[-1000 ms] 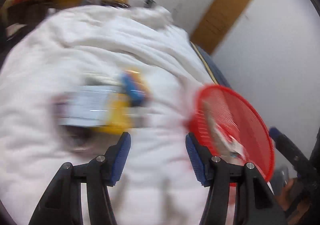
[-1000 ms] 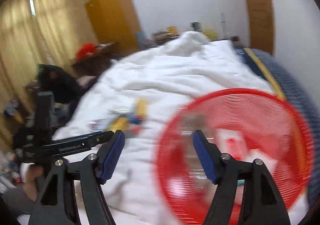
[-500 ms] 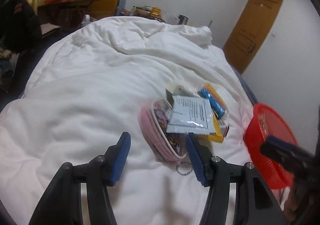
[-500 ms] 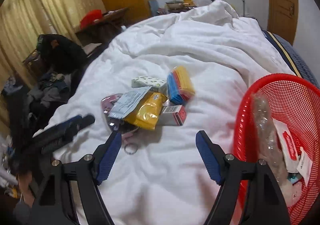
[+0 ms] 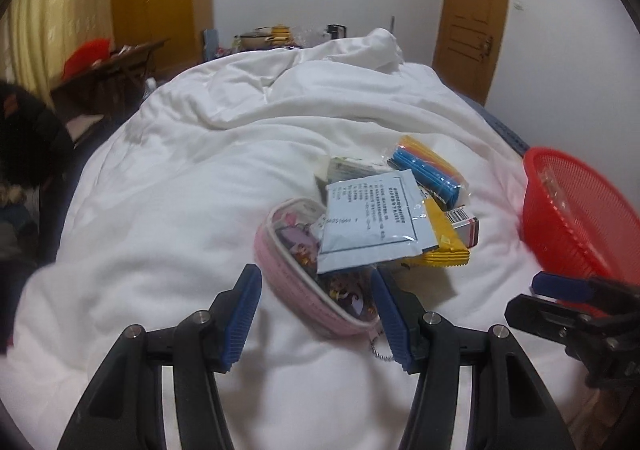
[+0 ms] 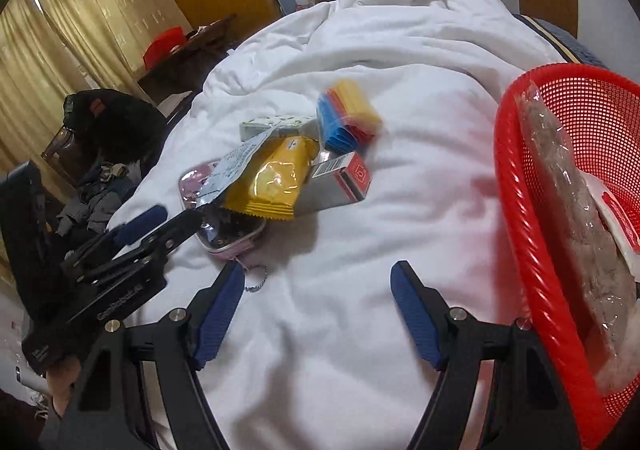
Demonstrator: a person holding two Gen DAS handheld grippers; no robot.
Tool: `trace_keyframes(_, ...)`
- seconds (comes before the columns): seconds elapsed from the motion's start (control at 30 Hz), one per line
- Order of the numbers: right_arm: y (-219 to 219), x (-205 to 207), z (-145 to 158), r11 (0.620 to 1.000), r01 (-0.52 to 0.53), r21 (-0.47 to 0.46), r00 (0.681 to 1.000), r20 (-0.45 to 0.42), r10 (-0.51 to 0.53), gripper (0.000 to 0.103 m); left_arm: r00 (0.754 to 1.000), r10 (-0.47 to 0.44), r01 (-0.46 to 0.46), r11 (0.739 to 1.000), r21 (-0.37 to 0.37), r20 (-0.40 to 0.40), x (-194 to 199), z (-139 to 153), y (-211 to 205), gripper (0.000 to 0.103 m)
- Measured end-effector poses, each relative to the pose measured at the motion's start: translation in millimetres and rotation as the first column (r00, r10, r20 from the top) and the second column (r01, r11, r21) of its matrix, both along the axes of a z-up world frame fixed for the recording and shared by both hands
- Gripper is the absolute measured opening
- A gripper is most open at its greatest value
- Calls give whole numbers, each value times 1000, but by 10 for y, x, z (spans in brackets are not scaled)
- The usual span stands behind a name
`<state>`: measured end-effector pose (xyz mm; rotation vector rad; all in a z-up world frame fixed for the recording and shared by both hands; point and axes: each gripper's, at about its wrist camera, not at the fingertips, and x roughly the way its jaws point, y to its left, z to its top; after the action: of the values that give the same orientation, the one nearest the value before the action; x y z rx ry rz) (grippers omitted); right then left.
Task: Organize soft objects
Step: 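Grasp the green-labelled medicine sachet with the left tool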
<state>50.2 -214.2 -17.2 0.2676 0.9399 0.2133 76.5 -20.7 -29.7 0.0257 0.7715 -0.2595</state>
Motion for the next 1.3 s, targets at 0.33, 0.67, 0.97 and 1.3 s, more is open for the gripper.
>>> trace_keyframes(0.33,44,-2,-1,1000,-19,-15,1000,5,19,75,998,-62,59,992,109,22,151,-35,-219,48)
trace_keyframes(0.67,70,0,-14,999,-33,-22,999,-1,33,75,999,-5,2,998,62,34,317,67,-206,12)
trace_keyframes(0.97,84,36,-27,999,-40,-22,999,-8,40,75,999,-21,22,999,-46,26,237,69,-57,6)
trace_keyframes(1.3,140,43,-17,997,-62,-44,998,-1,62,75,997,-5,-12,974,-225,-75,186,-104,320,11)
